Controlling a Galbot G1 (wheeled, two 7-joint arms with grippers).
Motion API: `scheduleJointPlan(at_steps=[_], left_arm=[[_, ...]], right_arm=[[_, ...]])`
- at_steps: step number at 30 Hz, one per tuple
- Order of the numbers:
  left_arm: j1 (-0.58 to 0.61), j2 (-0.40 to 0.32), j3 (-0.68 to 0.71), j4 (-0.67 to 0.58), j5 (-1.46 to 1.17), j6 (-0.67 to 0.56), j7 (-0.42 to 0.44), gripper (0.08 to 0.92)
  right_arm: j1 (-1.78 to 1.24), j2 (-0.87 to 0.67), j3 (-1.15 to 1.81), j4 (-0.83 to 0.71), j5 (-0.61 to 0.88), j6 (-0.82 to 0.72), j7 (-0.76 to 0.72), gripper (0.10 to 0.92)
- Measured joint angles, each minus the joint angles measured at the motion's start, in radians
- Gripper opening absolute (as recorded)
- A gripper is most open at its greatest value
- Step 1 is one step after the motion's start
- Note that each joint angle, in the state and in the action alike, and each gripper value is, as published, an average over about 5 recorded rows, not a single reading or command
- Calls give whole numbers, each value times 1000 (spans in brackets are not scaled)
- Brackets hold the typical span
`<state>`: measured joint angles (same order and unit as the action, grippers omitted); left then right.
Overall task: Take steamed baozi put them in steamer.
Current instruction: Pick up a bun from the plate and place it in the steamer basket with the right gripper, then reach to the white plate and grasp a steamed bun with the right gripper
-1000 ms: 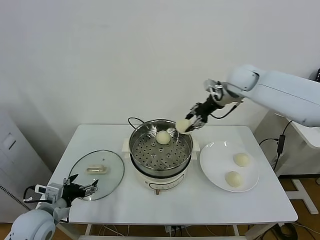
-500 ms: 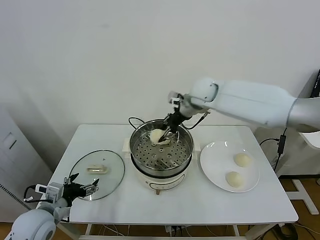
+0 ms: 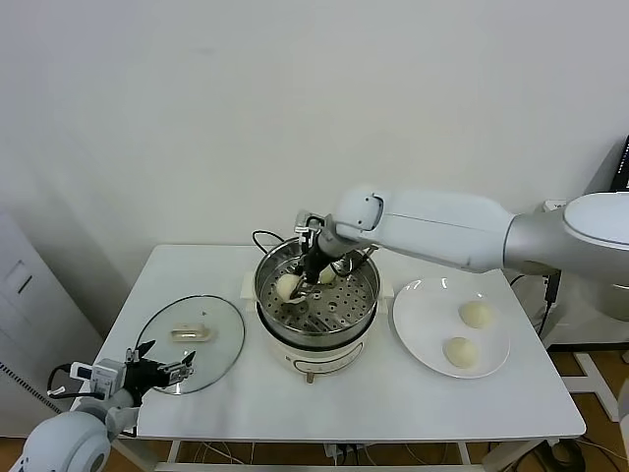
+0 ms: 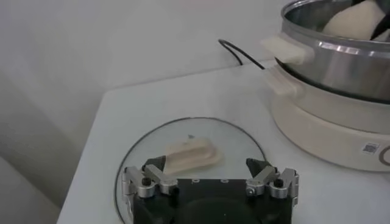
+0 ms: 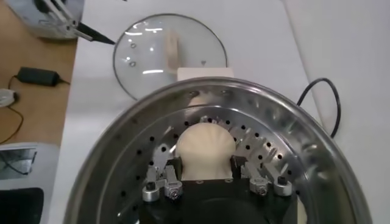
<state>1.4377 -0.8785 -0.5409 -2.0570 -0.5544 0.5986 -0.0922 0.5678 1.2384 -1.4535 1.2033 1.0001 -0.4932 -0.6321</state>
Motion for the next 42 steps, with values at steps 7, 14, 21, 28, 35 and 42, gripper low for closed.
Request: scheduleJointPlan(at_steps=[7, 14, 21, 28, 35, 42], left_arm=[[1, 1, -2, -1, -2, -1, 0, 823], [2, 0, -3, -1, -3, -5, 0, 823], [9, 2, -7, -2, -4, -5, 1, 823], [14, 9, -14, -13, -9, -8, 2, 823], [16, 9, -18, -17, -10, -8, 1, 823], [14, 8, -21, -18, -10, -8, 1, 823]], right_arm=[[-23, 14, 5, -15, -6, -12, 25, 508], [-25, 15, 14, -21, -9, -14, 28, 660], [32, -35, 7, -3, -37, 8, -45, 811], [168, -165, -53, 36, -82, 81, -209, 823], [258, -334, -129, 87, -196, 174, -363, 823], [255, -500, -151, 107, -339, 270, -454, 823]])
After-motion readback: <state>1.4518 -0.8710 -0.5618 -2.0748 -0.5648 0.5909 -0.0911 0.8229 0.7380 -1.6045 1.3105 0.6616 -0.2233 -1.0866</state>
